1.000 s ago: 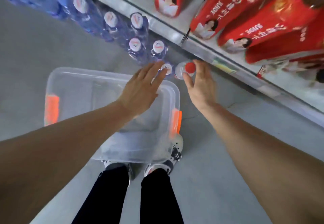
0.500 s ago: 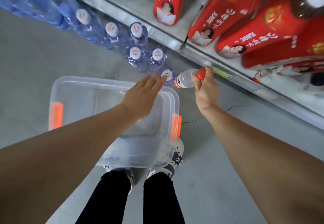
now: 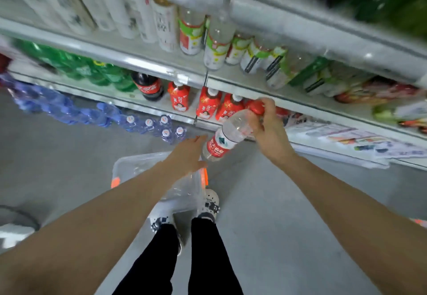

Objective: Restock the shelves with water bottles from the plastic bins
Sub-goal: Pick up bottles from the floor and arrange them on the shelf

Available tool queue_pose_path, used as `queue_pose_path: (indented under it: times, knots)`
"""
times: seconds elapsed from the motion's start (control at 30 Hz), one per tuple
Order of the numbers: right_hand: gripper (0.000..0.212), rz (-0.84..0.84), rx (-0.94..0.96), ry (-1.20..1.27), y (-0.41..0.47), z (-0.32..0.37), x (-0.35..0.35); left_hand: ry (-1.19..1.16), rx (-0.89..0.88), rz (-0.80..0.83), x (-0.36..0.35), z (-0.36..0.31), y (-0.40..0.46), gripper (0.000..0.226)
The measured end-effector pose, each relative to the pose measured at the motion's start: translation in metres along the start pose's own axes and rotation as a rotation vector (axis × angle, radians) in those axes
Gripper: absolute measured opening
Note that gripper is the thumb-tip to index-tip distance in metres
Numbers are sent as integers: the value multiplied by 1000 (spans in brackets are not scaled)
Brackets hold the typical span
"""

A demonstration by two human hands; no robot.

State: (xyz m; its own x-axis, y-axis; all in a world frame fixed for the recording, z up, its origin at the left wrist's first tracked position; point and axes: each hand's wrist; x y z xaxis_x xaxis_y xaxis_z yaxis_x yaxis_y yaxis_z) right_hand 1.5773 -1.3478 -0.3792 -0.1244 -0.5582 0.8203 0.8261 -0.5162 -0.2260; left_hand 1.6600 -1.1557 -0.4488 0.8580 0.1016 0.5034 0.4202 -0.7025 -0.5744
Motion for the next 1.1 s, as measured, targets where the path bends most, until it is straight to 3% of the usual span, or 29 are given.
queue_pose_path:
  times: [0.13,0.3,0.4,0.53,0.63,0.77,0.97,1.1]
  knots:
    - [27,-98,11,165,-28,68,106,-261,-124,-141,52,-69,-67,78]
    - [31,-307,55,277,-50,136,207,-334,-245,-70,125,-154,-124,94]
    - [37,-451,88,234,-68,171,251,-304,-325,-119,152,-200,-149,82]
    - [64,-431,89,119,-92,195,283,-245,-389,-179,170,-247,-172,85]
    - [55,-449,110,107,-109,206,315,-193,-420,-175,182,-279,-188,85]
    - [65,-486,163,51,-128,219,374,-10,-552,-175,213,-331,-214,69]
    - [65,-650,224,-128,-142,243,512,325,-767,-501,301,-444,-252,50]
    - [71,-773,277,-139,-143,259,609,325,-901,-760,350,-521,-273,46]
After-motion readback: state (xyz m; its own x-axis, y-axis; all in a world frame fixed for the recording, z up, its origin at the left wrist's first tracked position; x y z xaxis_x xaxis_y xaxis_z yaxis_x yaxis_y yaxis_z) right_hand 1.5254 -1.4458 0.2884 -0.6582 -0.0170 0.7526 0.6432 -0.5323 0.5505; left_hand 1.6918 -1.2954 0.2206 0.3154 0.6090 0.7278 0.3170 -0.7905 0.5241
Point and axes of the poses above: each hand's wrist, its own y-axis towards the middle knuckle, its own x-axis out of the back of the hand, z = x × y, and after that the axes turned 12 degrees about -y, right-handed
